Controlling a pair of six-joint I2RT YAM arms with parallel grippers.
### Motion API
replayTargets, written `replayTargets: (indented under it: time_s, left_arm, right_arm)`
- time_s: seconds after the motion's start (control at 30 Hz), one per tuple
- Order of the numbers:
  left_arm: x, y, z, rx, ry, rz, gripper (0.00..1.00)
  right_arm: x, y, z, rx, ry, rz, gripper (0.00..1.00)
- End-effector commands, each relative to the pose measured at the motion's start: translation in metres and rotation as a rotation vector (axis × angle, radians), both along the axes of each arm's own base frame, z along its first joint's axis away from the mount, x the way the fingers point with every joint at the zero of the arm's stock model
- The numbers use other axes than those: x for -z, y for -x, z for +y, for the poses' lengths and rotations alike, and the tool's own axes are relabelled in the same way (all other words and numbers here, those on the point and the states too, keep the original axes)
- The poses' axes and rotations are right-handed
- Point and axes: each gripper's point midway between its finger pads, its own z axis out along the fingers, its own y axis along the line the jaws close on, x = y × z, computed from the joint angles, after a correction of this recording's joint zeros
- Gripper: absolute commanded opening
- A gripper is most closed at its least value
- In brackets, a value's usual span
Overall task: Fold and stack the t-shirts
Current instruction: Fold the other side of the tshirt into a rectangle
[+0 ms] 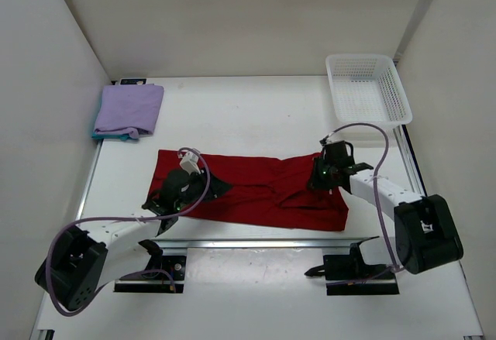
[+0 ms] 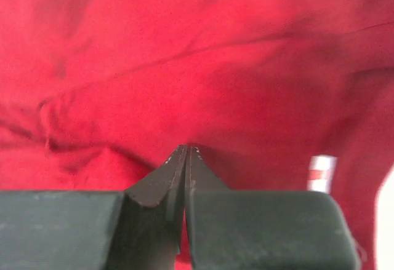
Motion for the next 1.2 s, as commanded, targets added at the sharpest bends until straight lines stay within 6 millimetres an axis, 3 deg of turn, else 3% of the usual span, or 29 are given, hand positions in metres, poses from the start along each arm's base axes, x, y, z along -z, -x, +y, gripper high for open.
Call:
replayTargets:
  time_s: [0.0, 0.23, 0.37, 0.47, 0.57, 0.7, 0.77, 0.8, 0.87, 1.0, 1.03, 1.1, 1.13, 1.17]
  left_arm:
    - [-0.014, -0.001, -0.011, 0.04, 0.004, -0.049, 0.38]
    - [-0.017, -0.001, -0.02, 0.099, 0.008, -0.054, 0.38]
    - [-0.018, -0.001, -0.017, 0.097, 0.009, -0.059, 0.39]
    - [-0.022, -0.003, -0.016, 0.097, 0.01, -0.067, 0.39]
    - [-0.023, -0.003, -0.023, 0.116, 0.006, -0.065, 0.39]
    - [-0.023, -0.003, -0.025, 0.134, -0.012, -0.065, 0.39]
    - [-0.023, -0.007, -0.023, 0.124, -0.014, -0.064, 0.4]
    - [-0.02, -0.004, -0.026, 0.136, -0.022, -0.056, 0.39]
    - [-0.02, -0.005, -0.031, 0.145, -0.03, -0.059, 0.39]
    - [-0.025, 0.006, -0.066, 0.24, -0.044, -0.074, 0.38]
    - [-0.018, 0.014, -0.078, 0.281, -0.074, -0.066, 0.39]
    - [-0.028, 0.015, -0.105, 0.334, -0.078, -0.087, 0.38]
    - [-0.019, 0.024, -0.117, 0.384, -0.101, -0.076, 0.38]
    - [-0.027, 0.02, -0.128, 0.396, -0.089, -0.085, 0.37]
  right_arm:
    - [-0.006, 0.013, 0.016, -0.094, 0.003, -0.017, 0.0]
    - [0.006, 0.102, 0.043, -0.22, -0.009, 0.102, 0.0]
    - [-0.008, 0.137, 0.049, -0.269, -0.023, 0.118, 0.0]
    - [-0.031, 0.125, 0.051, -0.249, -0.053, 0.04, 0.01]
    - [-0.045, 0.092, 0.049, -0.215, -0.053, -0.049, 0.0]
    - [-0.039, 0.044, 0.021, -0.069, -0.026, -0.123, 0.0]
    - [-0.013, 0.049, 0.005, -0.001, -0.022, -0.071, 0.0]
    - [-0.013, 0.046, 0.005, 0.013, -0.041, -0.085, 0.0]
    - [0.006, 0.067, 0.005, 0.024, -0.039, -0.042, 0.0]
    - [0.022, 0.09, 0.006, 0.061, -0.081, -0.008, 0.0]
    - [0.026, 0.095, 0.005, 0.069, -0.1, 0.005, 0.0]
    - [0.016, 0.09, 0.003, 0.082, -0.132, -0.039, 0.01]
    - [0.006, 0.083, 0.001, 0.092, -0.14, -0.066, 0.0]
    - [-0.011, 0.07, -0.001, 0.11, -0.151, -0.121, 0.0]
